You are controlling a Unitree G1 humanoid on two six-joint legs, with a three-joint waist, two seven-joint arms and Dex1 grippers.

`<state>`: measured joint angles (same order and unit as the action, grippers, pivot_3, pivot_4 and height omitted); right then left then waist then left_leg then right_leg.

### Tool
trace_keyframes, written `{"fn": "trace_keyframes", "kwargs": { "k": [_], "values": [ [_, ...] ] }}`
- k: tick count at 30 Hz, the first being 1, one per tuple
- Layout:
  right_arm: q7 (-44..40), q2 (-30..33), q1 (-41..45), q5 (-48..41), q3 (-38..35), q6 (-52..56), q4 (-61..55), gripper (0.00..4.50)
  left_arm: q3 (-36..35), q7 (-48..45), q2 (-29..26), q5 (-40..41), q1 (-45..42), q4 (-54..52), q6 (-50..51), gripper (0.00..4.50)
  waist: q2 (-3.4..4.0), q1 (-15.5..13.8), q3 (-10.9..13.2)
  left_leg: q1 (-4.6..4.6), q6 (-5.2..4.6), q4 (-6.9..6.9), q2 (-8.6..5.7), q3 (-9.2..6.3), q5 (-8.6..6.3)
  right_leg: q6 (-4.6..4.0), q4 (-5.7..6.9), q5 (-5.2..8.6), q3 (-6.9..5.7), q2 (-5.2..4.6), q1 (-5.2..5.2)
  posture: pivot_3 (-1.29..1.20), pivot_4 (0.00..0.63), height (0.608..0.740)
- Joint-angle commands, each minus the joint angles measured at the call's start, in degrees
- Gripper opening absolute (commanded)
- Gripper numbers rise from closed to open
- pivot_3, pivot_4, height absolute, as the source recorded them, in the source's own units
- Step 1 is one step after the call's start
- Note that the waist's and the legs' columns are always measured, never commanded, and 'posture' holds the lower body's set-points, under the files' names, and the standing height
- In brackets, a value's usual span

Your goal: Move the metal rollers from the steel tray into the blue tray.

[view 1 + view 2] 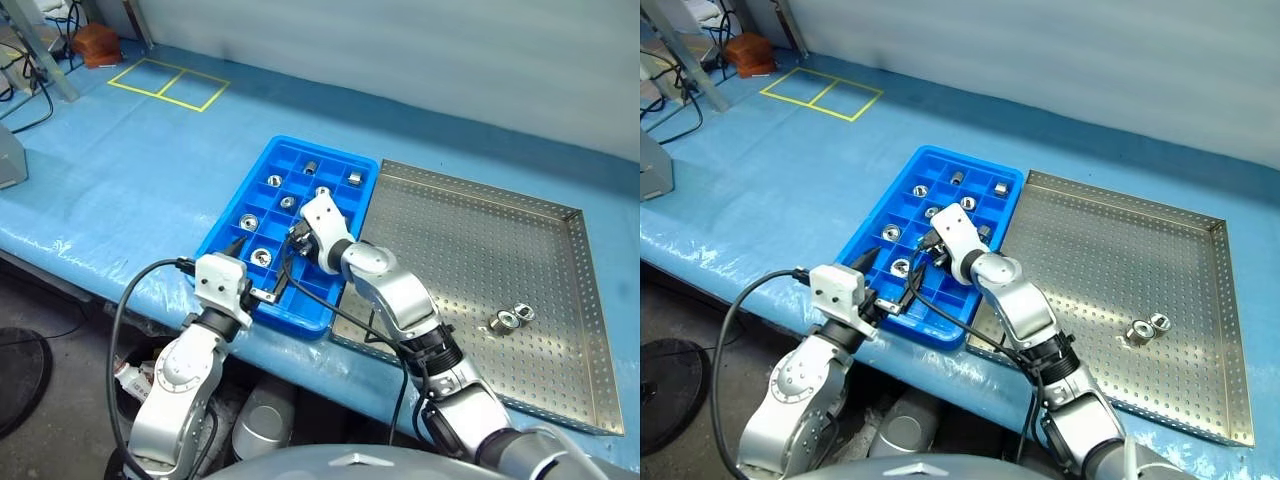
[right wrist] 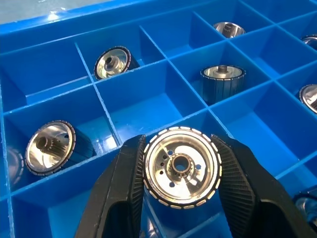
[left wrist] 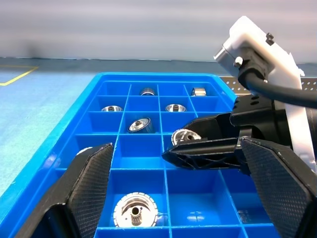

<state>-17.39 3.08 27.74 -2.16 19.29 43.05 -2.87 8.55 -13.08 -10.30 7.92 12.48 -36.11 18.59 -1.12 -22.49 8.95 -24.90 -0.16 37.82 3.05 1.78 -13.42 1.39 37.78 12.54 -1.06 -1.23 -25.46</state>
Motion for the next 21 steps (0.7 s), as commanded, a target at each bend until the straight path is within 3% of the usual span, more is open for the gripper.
{"fn": "trace_keyframes", "kwargs": {
  "k": [1, 7, 15, 21],
  "values": [
    [0.14, -0.18, 0.05, -0.14, -0.94, 0.04, -2.96, 2.45, 0.59, -0.9, -0.08, 0.85, -0.86, -0.69, -0.04, 4.5, 0.0, 0.0, 0.0, 0.0, 0.0, 0.0, 0.0, -0.01, 0.0, 0.0, 0.0, 0.0, -0.01, 0.0, 0.0, 0.46, 0.15, 0.74],
    [0.63, -0.45, -0.24, -0.41, -1.17, -0.07, -4.83, 4.26, 1.09, -1.77, -0.19, 0.79, -1.9, -0.3, 0.29, 4.5, 0.0, 0.11, 0.0, 0.0, 0.0, 0.03, 0.0, 0.0, 0.0, 0.02, 0.0, -0.01, -0.01, 0.01, 0.02, 0.44, 0.15, 0.74],
    [6.9, -0.51, -4.27, -0.22, -8.88, 1.28, -15.18, 4.26, 2.7, -4.32, -0.24, 1.66, -5.22, 1.38, 1.72, 4.5, 0.03, 1.09, -0.03, -0.04, 0.0, 0.1, -0.01, -0.04, 0.0, 0.04, -0.01, -0.02, -0.04, -0.01, 0.05, 0.34, 0.15, 0.74],
    [13.54, -0.96, -9.98, 1.23, -15.37, 3.96, -23.51, 4.26, 4.19, -6.42, -0.3, 2.77, -8.3, 3.86, 2.53, 4.5, 0.15, 4.28, -0.1, -0.04, 0.0, 0.15, -0.03, -0.03, 0.0, 0.07, 0.0, -0.05, 0.0, -0.02, 0.07, 0.25, 0.15, 0.74]
  ]
}}
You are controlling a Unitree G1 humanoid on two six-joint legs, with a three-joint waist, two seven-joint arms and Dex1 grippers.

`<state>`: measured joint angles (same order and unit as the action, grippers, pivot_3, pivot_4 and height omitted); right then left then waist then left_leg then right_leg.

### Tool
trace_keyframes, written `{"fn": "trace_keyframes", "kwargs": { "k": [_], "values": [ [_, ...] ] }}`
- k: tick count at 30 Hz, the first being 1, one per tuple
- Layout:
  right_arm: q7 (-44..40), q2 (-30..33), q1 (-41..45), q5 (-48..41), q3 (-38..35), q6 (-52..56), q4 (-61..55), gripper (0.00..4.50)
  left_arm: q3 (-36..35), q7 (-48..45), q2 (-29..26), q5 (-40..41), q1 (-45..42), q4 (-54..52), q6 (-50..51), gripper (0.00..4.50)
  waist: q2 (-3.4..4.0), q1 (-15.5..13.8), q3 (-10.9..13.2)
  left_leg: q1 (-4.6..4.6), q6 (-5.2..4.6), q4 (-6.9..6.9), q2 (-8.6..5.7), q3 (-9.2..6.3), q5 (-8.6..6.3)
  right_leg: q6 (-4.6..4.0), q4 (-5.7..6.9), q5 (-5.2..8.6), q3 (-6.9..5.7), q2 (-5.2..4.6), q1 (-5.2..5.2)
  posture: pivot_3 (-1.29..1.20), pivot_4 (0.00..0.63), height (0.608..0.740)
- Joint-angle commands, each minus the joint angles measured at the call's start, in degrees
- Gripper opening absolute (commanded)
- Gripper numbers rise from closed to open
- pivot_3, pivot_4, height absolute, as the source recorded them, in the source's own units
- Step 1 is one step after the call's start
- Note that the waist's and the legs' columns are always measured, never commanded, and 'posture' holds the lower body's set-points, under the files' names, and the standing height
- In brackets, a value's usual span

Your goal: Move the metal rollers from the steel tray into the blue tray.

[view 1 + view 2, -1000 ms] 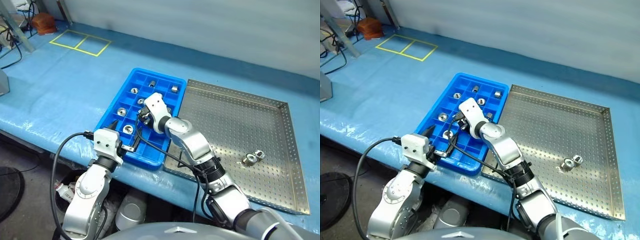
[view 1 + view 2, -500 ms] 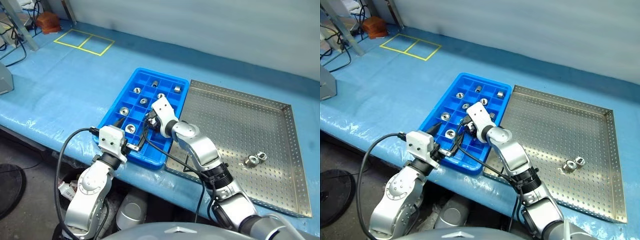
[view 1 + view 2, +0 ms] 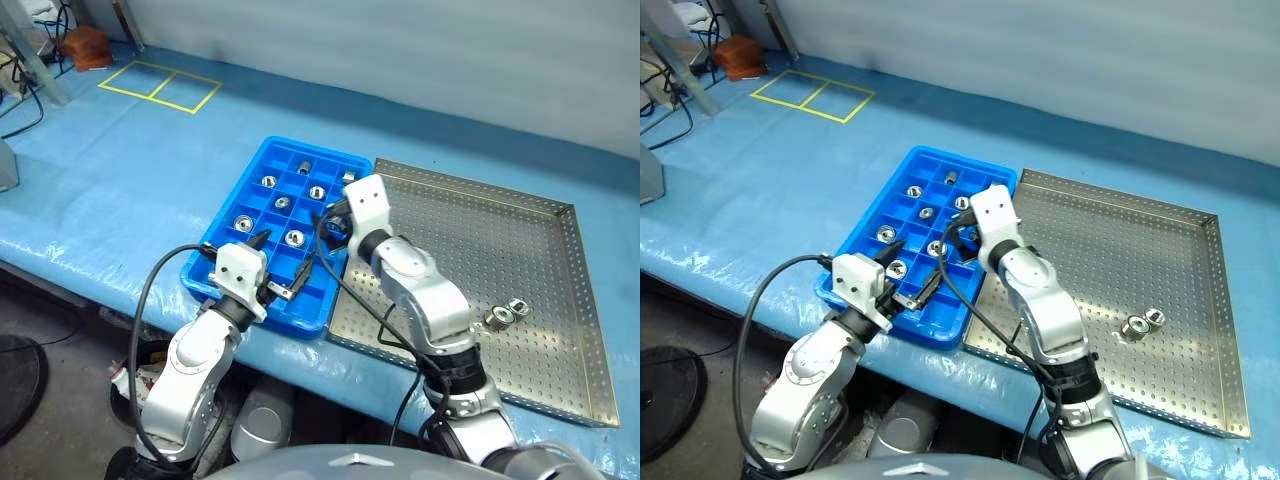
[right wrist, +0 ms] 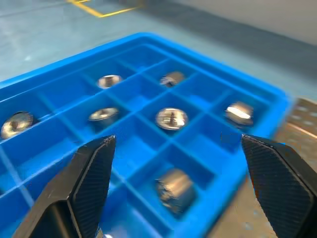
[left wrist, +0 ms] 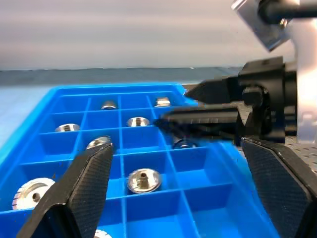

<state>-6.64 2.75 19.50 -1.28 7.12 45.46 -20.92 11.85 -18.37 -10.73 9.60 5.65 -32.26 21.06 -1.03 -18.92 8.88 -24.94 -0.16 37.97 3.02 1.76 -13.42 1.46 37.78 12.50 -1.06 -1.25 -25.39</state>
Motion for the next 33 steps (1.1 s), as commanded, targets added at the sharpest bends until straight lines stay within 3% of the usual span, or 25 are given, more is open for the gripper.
{"fn": "trace_keyframes", "kwargs": {
  "k": [1, 14, 20, 33],
  "values": [
    [3.72, -0.8, -3.07, 0.51, -4.25, 2.46, -7.05, 4.26, 1.25, -1.66, 0.16, 1.29, -2.06, 0.59, 0.1, 4.5, 0.11, 1.54, -0.07, 0.0, 0.0, 0.0, 0.0, -0.01, 0.0, 0.0, 0.01, 0.0, 0.0, 0.0, 0.01, 0.23, 0.15, 0.74],
    [10.93, -5.08, -17.72, 1.23, -8.52, 10.12, -19.51, 4.26, 3.03, -5.33, 0.25, 1.77, -5.96, 4.83, -0.01, 4.5, 0.21, 15.0, -0.12, 0.46, -0.03, 0.0, -0.01, -0.19, 0.01, -0.08, 0.05, 0.03, 0.06, 0.01, 0.47, 0.13, 0.15, 0.74],
    [12.14, -6.95, -22.68, 0.9, -7.12, 11.48, -22.2, 4.26, 3.35, -6.34, 0.45, 1.85, -6.7, 5.64, 0.02, 4.5, 0.22, 16.82, -0.11, 0.88, -0.03, 0.0, 0.0, -0.24, 0.02, -0.38, 0.08, 0.21, 0.12, 0.01, 0.82, 0.11, 0.15, 0.74],
    [13.26, -7.05, -22.61, -0.19, -5.6, 11.59, -21.34, 4.26, 3.62, -6.46, 0.84, 1.32, -6.95, 6.08, -0.1, 4.5, 0.21, 17.13, -0.11, 1.05, -0.05, -0.08, -0.03, -0.2, 0.02, -0.38, 0.05, 0.22, 0.35, -0.02, 0.89, 0.12, 0.15, 0.74]
  ]
}}
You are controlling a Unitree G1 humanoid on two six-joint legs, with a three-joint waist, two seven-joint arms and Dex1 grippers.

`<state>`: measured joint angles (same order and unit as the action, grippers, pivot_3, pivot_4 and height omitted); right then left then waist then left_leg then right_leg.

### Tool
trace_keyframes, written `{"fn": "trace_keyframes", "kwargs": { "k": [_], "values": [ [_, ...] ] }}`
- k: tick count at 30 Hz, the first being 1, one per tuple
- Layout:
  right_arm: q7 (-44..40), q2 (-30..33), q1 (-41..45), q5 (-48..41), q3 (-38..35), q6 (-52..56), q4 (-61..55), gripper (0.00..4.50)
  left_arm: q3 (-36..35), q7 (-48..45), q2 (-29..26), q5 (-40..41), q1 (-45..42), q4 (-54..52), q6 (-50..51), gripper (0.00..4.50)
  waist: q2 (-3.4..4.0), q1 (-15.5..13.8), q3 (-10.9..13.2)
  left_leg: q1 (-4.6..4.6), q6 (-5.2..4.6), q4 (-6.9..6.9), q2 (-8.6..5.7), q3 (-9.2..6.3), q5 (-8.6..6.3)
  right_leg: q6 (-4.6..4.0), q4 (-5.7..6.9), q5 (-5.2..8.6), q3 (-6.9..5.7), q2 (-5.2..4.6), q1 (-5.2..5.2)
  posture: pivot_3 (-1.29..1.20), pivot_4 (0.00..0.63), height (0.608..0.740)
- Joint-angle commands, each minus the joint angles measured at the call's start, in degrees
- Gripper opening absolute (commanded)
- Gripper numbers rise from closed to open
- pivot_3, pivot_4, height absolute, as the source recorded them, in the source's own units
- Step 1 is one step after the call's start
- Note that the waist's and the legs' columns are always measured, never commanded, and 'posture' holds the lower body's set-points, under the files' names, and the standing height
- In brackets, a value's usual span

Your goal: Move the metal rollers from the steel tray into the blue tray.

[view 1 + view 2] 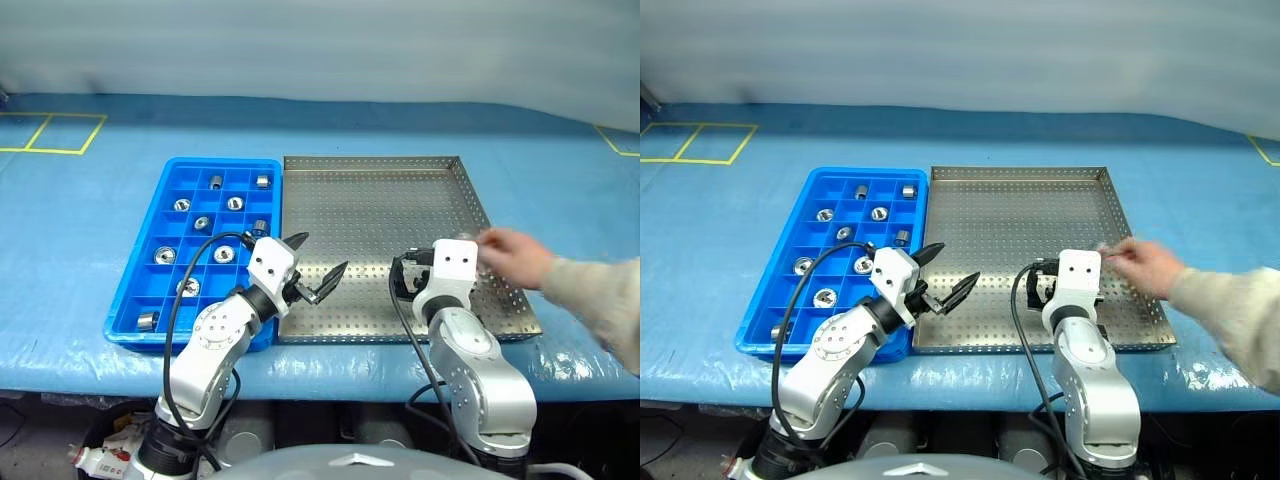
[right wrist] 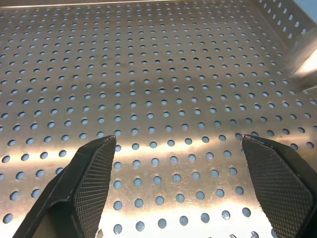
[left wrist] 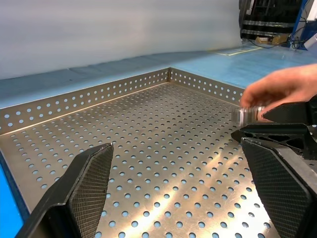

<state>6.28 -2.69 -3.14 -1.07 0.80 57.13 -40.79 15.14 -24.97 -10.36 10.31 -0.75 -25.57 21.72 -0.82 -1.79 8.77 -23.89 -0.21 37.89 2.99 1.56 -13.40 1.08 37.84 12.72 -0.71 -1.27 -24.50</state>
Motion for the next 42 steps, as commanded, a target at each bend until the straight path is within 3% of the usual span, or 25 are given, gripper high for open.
{"fn": "trace_keyframes", "kwargs": {
  "k": [1, 42],
  "values": [
    [0.36, -1.57, 0.07, -0.44, 0.76, -0.06, -1.42, 4.26, 0.33, 0.15, 0.49, 0.61, -0.5, -0.63, -0.78, 4.5, 0.0, 0.0, 0.0, 0.0, 0.0, 0.0, 0.0, 0.0, 0.0, 0.0, 0.0, 0.0, 0.0, 0.0, 0.0, 0.13, 0.15, 0.74],
    [0.1, 0.7, -0.88, 1.22, 2.68, -0.39, -0.36, 4.26, 0.75, 1.66, 0.25, 0.12, 2.31, -1.65, -1.07, 4.5, -0.05, -0.38, 0.07, -0.07, 0.0, -0.06, -0.03, 0.0, 0.0, 0.0, -0.1, 0.01, -0.01, -0.07, -0.07, 0.15, 0.15, 0.74]
  ]
}}
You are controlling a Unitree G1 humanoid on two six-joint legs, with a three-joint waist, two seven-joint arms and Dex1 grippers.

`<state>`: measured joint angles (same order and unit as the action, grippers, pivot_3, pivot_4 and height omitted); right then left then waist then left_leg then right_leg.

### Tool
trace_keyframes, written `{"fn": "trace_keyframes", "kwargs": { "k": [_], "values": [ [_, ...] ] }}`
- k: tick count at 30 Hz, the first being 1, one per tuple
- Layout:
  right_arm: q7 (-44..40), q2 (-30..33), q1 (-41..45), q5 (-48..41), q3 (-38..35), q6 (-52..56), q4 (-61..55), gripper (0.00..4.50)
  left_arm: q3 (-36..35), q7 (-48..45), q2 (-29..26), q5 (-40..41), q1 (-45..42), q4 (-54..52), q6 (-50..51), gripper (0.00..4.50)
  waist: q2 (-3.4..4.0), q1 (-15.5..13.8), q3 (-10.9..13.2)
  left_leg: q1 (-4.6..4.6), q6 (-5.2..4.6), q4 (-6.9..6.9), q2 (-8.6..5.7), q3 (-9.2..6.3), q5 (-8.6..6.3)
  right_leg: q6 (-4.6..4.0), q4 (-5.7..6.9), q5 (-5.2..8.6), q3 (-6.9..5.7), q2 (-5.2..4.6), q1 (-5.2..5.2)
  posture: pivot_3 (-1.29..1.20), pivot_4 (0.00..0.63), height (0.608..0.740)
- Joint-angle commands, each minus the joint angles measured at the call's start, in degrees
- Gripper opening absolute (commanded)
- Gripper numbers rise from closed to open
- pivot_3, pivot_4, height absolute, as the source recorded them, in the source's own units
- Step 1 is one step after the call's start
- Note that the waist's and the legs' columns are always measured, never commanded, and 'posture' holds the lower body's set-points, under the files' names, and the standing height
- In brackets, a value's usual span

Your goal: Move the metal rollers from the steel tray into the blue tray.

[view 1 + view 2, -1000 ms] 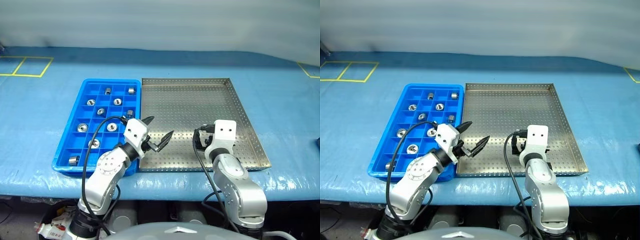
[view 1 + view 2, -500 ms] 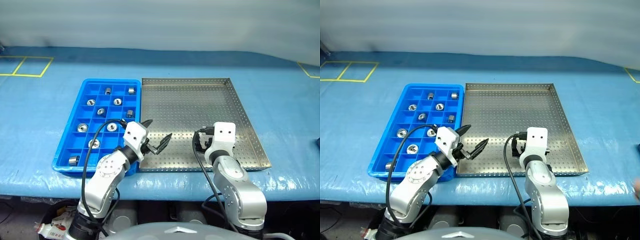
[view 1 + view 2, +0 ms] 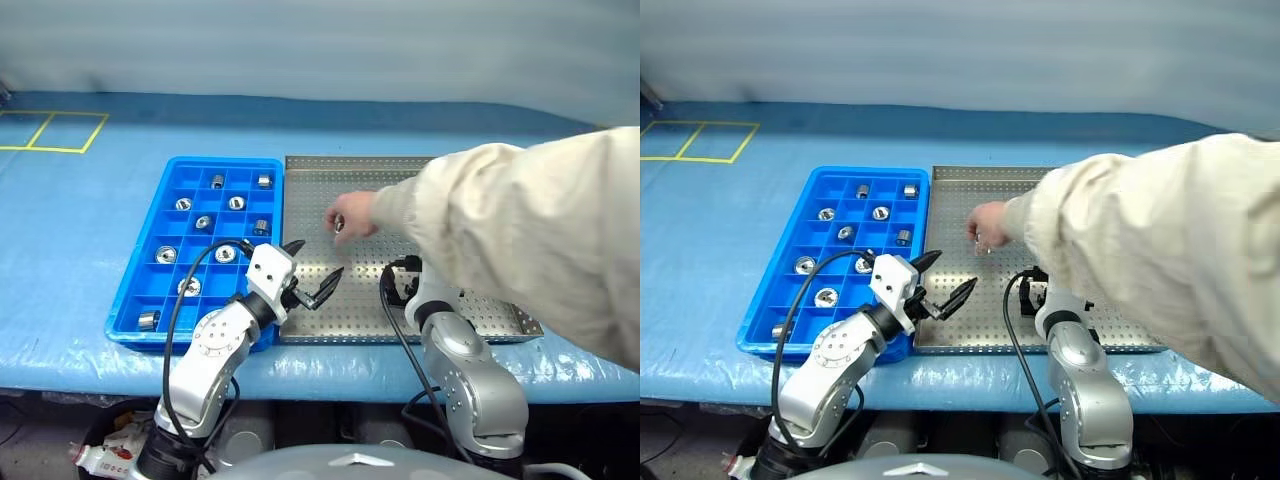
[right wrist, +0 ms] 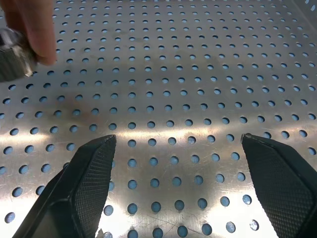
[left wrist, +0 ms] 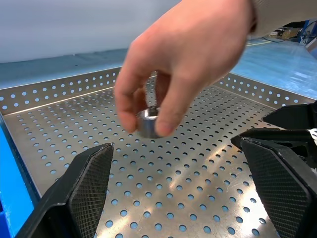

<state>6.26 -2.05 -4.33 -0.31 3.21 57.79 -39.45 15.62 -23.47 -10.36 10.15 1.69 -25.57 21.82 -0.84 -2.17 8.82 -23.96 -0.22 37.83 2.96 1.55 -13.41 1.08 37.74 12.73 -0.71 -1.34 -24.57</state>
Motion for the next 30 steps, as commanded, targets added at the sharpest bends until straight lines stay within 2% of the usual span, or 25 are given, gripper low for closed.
{"fn": "trace_keyframes", "kwargs": {
  "k": [1, 30],
  "values": [
    [0.1, 0.07, 0.37, 0.43, 0.2, -1.05, -1.65, 4.26, 0.28, 0.18, 0.28, 0.27, -0.21, -1.57, -1.21, 4.5, -0.04, 0.0, 0.02, -0.01, 0.0, 0.0, 0.0, 0.0, 0.0, 0.0, -0.02, 0.0, 0.0, -0.01, 0.0, 0.15, 0.15, 0.74],
    [0.07, -0.13, 0.51, 0.29, 0.22, -0.6, -1.64, 4.26, 0.95, 0.79, 0.43, 0.19, -0.38, -1.28, -1.24, 4.5, -0.02, -0.01, 0.02, -0.02, -0.02, -0.02, 0.0, -0.01, -0.01, 0.0, -0.02, 0.0, -0.02, 0.0, -0.02, 0.15, 0.15, 0.74]
  ]
}}
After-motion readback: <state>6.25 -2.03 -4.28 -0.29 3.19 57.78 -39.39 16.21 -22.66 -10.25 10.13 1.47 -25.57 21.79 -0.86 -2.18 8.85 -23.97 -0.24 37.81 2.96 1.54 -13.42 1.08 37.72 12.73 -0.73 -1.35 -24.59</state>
